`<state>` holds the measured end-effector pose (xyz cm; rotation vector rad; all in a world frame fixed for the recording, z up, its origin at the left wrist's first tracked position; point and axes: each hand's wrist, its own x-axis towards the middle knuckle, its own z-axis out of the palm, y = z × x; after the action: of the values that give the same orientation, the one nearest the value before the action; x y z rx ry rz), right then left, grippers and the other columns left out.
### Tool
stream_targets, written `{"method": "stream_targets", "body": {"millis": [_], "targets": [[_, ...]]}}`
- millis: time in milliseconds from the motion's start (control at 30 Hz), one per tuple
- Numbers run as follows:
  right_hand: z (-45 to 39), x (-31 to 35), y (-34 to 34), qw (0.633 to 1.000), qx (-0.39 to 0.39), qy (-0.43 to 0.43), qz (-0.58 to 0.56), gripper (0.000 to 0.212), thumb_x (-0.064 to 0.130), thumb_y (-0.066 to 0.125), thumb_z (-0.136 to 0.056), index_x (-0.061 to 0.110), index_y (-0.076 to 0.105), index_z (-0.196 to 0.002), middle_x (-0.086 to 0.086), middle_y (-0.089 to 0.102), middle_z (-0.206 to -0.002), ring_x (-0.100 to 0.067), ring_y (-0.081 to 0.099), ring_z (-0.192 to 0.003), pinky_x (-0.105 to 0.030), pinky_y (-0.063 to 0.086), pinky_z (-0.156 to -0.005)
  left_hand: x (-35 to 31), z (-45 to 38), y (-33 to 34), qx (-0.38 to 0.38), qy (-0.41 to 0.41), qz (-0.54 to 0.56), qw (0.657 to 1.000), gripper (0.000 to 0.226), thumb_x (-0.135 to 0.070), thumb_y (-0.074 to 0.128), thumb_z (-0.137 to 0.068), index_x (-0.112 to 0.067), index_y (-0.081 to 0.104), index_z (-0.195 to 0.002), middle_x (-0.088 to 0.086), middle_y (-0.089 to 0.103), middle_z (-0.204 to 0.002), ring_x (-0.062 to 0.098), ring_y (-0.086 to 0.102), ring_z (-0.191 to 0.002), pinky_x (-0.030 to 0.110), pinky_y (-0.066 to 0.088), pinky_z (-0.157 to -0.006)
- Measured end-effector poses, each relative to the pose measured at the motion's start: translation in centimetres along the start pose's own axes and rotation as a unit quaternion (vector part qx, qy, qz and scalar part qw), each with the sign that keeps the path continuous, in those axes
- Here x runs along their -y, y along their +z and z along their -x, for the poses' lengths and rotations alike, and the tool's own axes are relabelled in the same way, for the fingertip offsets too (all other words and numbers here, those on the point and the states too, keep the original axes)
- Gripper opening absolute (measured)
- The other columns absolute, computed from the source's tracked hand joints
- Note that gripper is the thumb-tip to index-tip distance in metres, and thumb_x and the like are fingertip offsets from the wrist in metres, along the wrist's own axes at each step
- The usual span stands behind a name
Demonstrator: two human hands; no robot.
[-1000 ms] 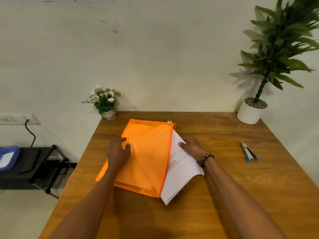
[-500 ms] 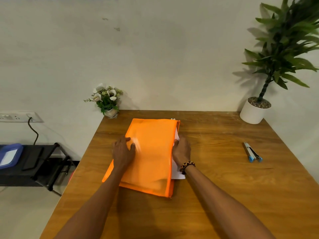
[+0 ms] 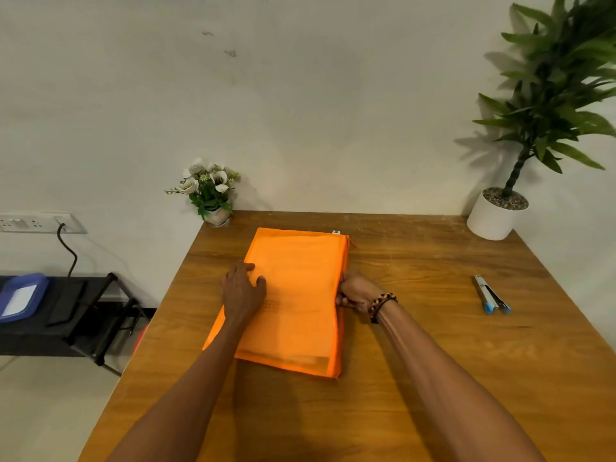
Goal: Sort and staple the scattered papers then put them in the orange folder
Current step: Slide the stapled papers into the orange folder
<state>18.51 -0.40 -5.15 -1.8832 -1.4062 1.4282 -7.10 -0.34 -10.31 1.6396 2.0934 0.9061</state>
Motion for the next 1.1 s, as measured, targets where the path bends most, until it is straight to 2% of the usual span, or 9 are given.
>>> {"method": "stream_targets", "body": {"millis": [67,200,433,567,633,733,833,967,1100], "targets": [[0.0,-0.3,0.9,0.999,0.004,-0.024,-0.038,0.036,-0.015,0.030,-0.094,0.005,0.051,-0.073,-0.012,0.056,-0.065,-0.005,0.054,-0.037,-0.018,0.042,-0.035,-0.4,0.0,-0.1,0.004,-0.007,-0.002,1.000,0.041,-0.028,0.068,-0.090,-0.011,0.059,-0.126,0.013,0.062,-0.131,0.037,0.053,-0.123,0.045,0.041,-0.101],[-1.0,-0.3,1.9,0.990,0.016,-0.093,-0.106,0.014,0.011,0.058,-0.098,0.011,0.070,-0.103,-0.008,0.074,-0.102,-0.022,0.069,-0.089,-0.042,0.060,-0.081,-0.8,0.1,-0.4,0.018,-0.007,0.007,1.000,0.044,-0.031,0.069,-0.089,-0.015,0.059,-0.128,0.010,0.061,-0.134,0.035,0.054,-0.125,0.043,0.040,-0.102],[-4.8,-2.7,1.3,0.992,0.000,-0.067,-0.111,0.042,0.018,0.064,-0.075,-0.006,0.065,-0.110,-0.026,0.072,-0.107,-0.031,0.066,-0.085,-0.060,0.057,-0.081,-1.7,0.9,-0.8,0.020,0.011,-0.090,0.996,0.051,-0.048,0.063,-0.091,-0.020,0.057,-0.134,0.012,0.053,-0.142,0.038,0.048,-0.125,0.048,0.045,-0.097],[-3.3,-2.1,0.4,0.991,-0.104,-0.057,-0.058,0.016,0.013,0.061,-0.082,0.000,0.062,-0.072,-0.022,0.069,-0.076,-0.023,0.058,-0.066,-0.040,0.051,-0.057,-2.5,1.8,-0.5,0.017,0.032,-0.199,0.979,0.063,-0.066,0.052,-0.088,-0.025,0.052,-0.136,0.011,0.048,-0.145,0.034,0.046,-0.128,0.051,0.042,-0.098],[-1.9,-1.4,-0.5,0.978,-0.193,-0.069,-0.044,0.040,0.023,0.054,-0.100,0.013,0.052,-0.061,-0.005,0.057,-0.061,-0.018,0.050,-0.056,-0.034,0.037,-0.056,-3.0,1.6,-0.3,0.013,0.054,-0.218,0.974,0.060,-0.059,0.056,-0.086,-0.022,0.054,-0.133,0.011,0.041,-0.154,0.033,0.038,-0.139,0.052,0.036,-0.105],[-1.3,-1.2,-1.5,0.965,-0.231,-0.103,-0.070,0.043,0.049,0.050,-0.101,0.016,0.055,-0.076,0.000,0.062,-0.070,-0.020,0.058,-0.061,-0.037,0.046,-0.059,-4.0,0.8,0.5,0.030,0.152,-0.216,0.964,0.059,-0.032,0.064,-0.082,-0.025,0.050,-0.139,0.010,0.030,-0.163,0.032,0.020,-0.153,0.052,0.028,-0.114],[-1.3,-1.2,-1.6,0.969,-0.180,-0.136,0.096,0.030,0.041,0.070,-0.091,0.019,0.055,-0.105,0.003,0.064,-0.096,-0.020,0.063,-0.086,-0.037,0.053,-0.071,-5.3,-0.1,1.6,0.116,0.248,-0.199,0.941,0.070,-0.018,0.057,-0.088,-0.031,0.034,-0.153,0.004,0.027,-0.165,0.028,0.018,-0.154,0.050,0.023,-0.117],[-1.8,-1.5,-0.9,0.929,-0.197,-0.143,0.278,0.041,0.037,0.076,-0.085,0.020,0.054,-0.115,-0.009,0.069,-0.111,-0.034,0.066,-0.102,-0.046,0.056,-0.080,-8.0,-1.4,3.5,0.120,0.260,-0.203,0.937,0.056,-0.033,0.050,-0.098,-0.030,0.035,-0.152,0.006,0.051,-0.145,0.027,0.045,-0.134,0.048,0.033,-0.107],[-2.4,-0.5,-1.4,0.930,-0.184,-0.109,0.299,0.080,0.037,0.082,-0.080,0.015,0.035,-0.141,-0.017,0.056,-0.130,-0.042,0.060,-0.116,-0.049,0.053,-0.086,-10.2,-3.7,5.6,0.126,0.287,-0.219,0.924,0.059,-0.047,0.041,-0.103,-0.030,0.026,-0.157,0.011,0.035,-0.158,0.032,0.037,-0.142,0.051,0.033,-0.109]]}}
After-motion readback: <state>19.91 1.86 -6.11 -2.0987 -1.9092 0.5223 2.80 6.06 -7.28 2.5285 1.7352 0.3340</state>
